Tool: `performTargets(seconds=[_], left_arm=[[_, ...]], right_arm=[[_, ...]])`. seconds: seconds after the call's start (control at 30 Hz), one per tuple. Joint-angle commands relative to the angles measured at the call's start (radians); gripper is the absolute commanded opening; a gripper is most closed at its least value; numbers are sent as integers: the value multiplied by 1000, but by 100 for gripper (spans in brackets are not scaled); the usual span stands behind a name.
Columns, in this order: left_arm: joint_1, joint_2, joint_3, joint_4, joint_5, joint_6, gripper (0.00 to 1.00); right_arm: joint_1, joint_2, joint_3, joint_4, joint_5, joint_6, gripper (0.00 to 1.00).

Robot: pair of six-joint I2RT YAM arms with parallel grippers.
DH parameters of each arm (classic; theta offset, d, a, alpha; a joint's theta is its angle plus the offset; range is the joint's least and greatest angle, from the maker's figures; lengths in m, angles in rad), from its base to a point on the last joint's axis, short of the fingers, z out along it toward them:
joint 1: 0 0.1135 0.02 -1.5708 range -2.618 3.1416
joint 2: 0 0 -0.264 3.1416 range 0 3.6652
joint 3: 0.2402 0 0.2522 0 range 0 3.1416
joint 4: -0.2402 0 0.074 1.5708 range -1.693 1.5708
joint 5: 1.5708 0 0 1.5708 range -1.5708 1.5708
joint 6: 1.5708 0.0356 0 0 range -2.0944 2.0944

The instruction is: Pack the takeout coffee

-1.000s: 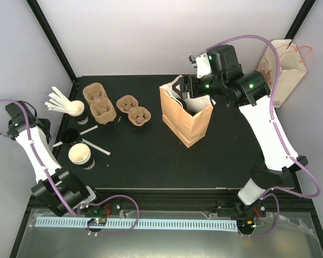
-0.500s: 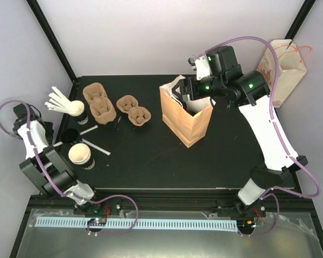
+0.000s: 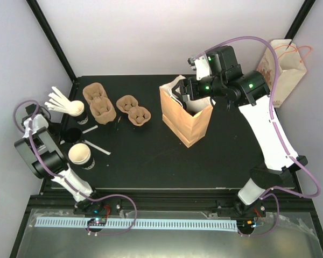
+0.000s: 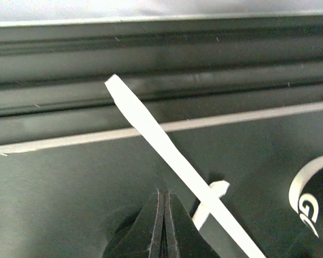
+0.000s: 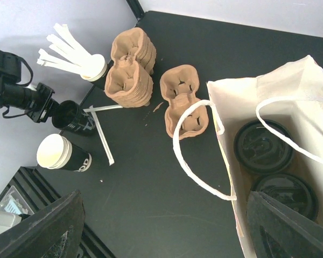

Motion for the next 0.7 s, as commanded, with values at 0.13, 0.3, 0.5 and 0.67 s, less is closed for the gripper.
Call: performTargets(seconds=[0.13,0.3,0.5,0.67], left_arm=[[-56,86,37,3,105,5,2],[-67,84,23,14,108,-6,2],[-98,86,-14,37,127,-27,2],[-109,94,-10,49,105,-50,2]], right_arm=[[-5,-6,6,-3,0,-15,84],[-5,-16,-10,3,4,-17,84],[-6,-12,-12,6,0,-18,85],[-5,-13,-9,4,-5,-20,84]])
